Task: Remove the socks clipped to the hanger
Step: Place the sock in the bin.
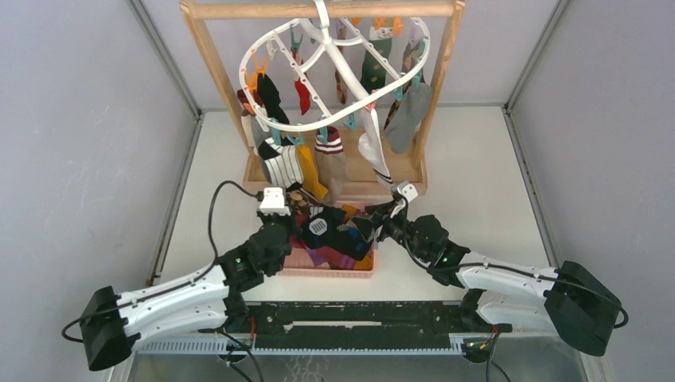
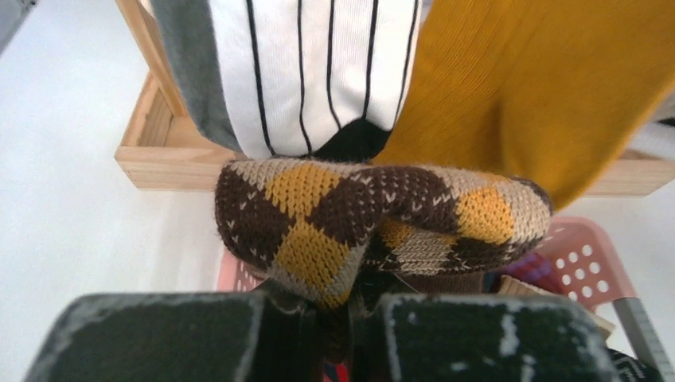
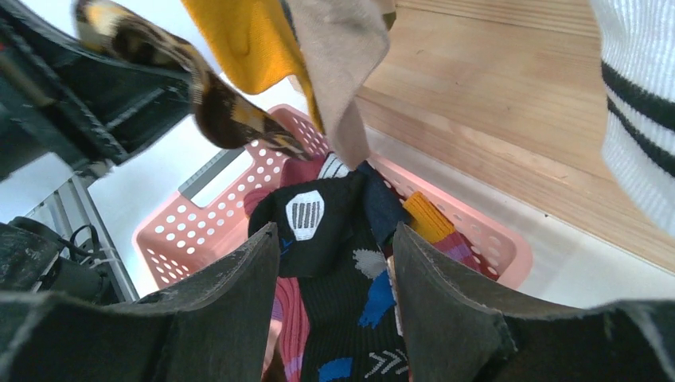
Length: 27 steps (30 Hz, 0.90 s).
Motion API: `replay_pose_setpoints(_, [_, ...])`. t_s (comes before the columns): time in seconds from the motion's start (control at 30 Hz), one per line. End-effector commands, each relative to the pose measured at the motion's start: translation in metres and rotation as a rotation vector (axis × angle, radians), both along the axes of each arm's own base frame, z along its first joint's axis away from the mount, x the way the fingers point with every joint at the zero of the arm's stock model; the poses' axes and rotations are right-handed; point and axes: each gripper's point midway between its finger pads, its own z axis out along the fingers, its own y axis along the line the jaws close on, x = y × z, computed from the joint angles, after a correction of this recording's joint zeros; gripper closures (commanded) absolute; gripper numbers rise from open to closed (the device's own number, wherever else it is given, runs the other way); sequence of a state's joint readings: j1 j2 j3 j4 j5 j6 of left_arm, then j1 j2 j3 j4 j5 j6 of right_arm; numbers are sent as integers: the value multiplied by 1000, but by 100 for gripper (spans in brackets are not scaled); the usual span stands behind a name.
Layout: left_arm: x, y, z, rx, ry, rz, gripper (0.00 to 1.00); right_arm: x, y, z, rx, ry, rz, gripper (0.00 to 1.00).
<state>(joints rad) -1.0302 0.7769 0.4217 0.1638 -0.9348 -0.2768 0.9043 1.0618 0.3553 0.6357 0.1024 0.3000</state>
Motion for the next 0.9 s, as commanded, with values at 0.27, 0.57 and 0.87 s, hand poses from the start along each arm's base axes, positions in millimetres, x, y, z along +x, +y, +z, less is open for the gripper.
replay_pose_setpoints(0.27, [-7, -25, -86, -75, 163, -108, 49, -11, 4, 7, 10, -46, 7, 38])
replay_pose_setpoints(0.57, [-25, -37, -115, -16, 224, -123, 24, -15, 2, -3, -19, -30, -6, 38])
replay_pose_setpoints(0.87, [-45, -35, -92, 17, 191, -119, 0, -28, 2, -7, -12, -20, 3, 38])
